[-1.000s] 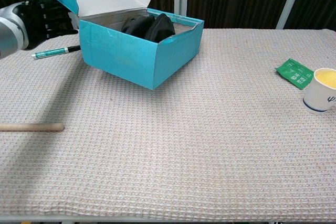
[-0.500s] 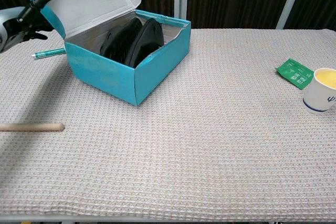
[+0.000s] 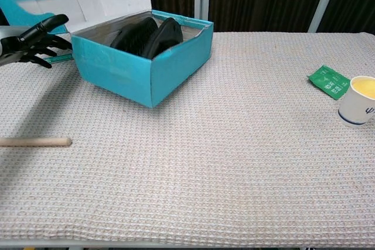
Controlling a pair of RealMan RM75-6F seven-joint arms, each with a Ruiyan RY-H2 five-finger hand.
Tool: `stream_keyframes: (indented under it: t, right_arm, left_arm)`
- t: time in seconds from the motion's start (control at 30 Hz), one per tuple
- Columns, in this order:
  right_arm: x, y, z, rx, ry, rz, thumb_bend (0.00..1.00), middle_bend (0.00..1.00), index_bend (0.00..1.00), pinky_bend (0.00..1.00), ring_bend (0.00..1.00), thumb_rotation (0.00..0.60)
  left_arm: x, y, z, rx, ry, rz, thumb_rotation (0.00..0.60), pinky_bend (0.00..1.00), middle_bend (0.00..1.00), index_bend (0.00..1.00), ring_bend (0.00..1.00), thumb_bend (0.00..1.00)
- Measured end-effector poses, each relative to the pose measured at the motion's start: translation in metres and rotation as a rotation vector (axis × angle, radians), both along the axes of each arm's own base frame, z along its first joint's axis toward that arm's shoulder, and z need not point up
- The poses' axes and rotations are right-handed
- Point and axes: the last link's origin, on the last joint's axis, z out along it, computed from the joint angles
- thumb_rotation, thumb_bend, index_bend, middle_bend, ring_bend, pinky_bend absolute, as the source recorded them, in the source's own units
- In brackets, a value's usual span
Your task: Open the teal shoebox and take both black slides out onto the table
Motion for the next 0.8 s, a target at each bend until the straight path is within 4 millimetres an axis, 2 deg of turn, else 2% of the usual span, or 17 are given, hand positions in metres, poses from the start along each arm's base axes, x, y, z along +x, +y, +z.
stream_keyframes:
  t: [0.2, 0.37, 0.4, 0.43, 0.53, 0.63, 0.73, 0.8]
  right_arm:
    - [-0.001, 0.0, 0.0, 0.002, 0.0, 0.001, 0.11, 0.1, 0.04, 0.08, 0.03, 0.6]
    - [-0.001, -0.001, -0.001, 0.006, -0.001, 0.002, 0.11, 0.1, 0.04, 0.08, 0.03, 0.6]
    - [-0.001, -0.001, -0.001, 0.006, -0.001, 0.002, 0.11, 0.1, 0.04, 0.08, 0.03, 0.6]
    - [-0.001, -0.001, -0.001, 0.006, -0.001, 0.003, 0.11, 0.1, 0.04, 0.08, 0.03, 0.6]
    - [-0.001, 0.0, -0.002, 0.009, 0.001, 0.002, 0.11, 0.1, 0.04, 0.08, 0.03, 0.6]
    - [-0.001, 0.001, -0.001, 0.008, 0.003, 0.003, 0.11, 0.1, 0.04, 0.08, 0.03, 0.6]
    - [0.0, 0.001, -0.001, 0.008, 0.002, 0.006, 0.11, 0.1, 0.04, 0.08, 0.03, 0.6]
    - [0.0, 0.001, -0.001, 0.009, 0.002, 0.007, 0.11, 0.1, 0.04, 0.08, 0.03, 0.6]
  left_arm:
    - [-0.012, -0.004, 0.013, -0.004, 0.051, 0.034, 0.0, 0.15, 0.02, 0.02, 0.0, 0.0]
    - [-0.011, -0.015, 0.02, -0.034, 0.087, 0.023, 0.008, 0.18, 0.05, 0.04, 0.01, 0.0]
    - [-0.01, -0.015, 0.021, -0.032, 0.093, 0.016, 0.044, 0.2, 0.09, 0.06, 0.03, 0.0]
    - [-0.009, -0.016, 0.022, -0.022, 0.102, 0.007, 0.108, 0.23, 0.12, 0.08, 0.05, 0.0]
    - [-0.003, -0.014, 0.029, 0.05, 0.143, -0.043, 0.365, 0.3, 0.17, 0.14, 0.09, 0.0]
    - [0.01, -0.01, 0.037, 0.155, 0.188, -0.134, 0.484, 0.34, 0.2, 0.19, 0.13, 0.02]
    - [0.032, -0.004, 0.04, 0.234, 0.211, -0.247, 0.574, 0.4, 0.23, 0.24, 0.17, 0.08]
    - [0.049, 0.004, 0.038, 0.268, 0.221, -0.312, 0.596, 0.44, 0.25, 0.25, 0.21, 0.11]
